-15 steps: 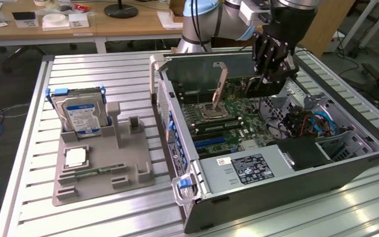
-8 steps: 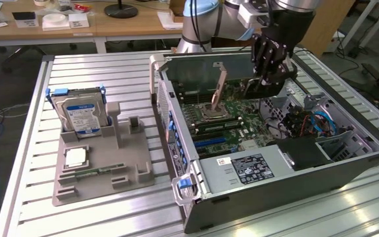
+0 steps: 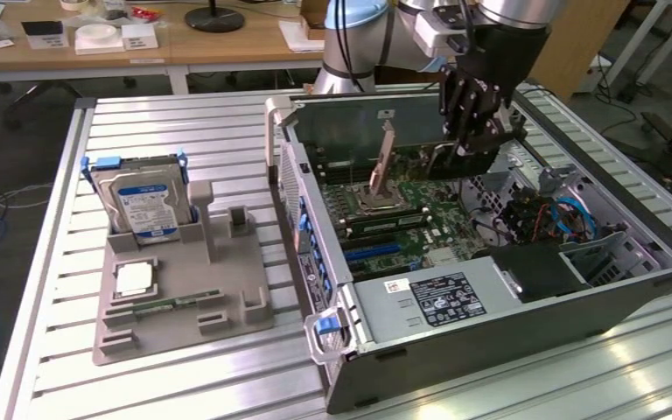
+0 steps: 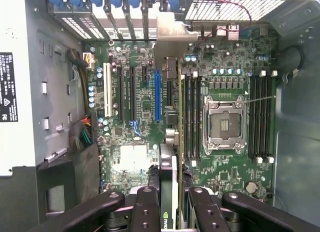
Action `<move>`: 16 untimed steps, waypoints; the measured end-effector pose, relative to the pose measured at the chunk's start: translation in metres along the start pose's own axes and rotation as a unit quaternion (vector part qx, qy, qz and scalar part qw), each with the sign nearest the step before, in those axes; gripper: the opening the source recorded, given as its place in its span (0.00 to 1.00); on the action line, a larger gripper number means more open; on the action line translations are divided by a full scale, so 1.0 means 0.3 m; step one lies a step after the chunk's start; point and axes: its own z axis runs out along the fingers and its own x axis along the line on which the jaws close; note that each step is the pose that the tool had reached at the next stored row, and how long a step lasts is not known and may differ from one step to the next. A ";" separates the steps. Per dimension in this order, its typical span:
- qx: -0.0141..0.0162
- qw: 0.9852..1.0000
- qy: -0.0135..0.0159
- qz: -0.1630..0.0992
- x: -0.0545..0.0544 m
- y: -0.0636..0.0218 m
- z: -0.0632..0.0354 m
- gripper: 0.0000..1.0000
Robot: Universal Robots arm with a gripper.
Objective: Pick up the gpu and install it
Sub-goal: 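Insert the gpu into the slot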
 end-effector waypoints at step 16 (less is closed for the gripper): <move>0.000 1.000 0.000 0.000 0.012 0.015 0.079 0.27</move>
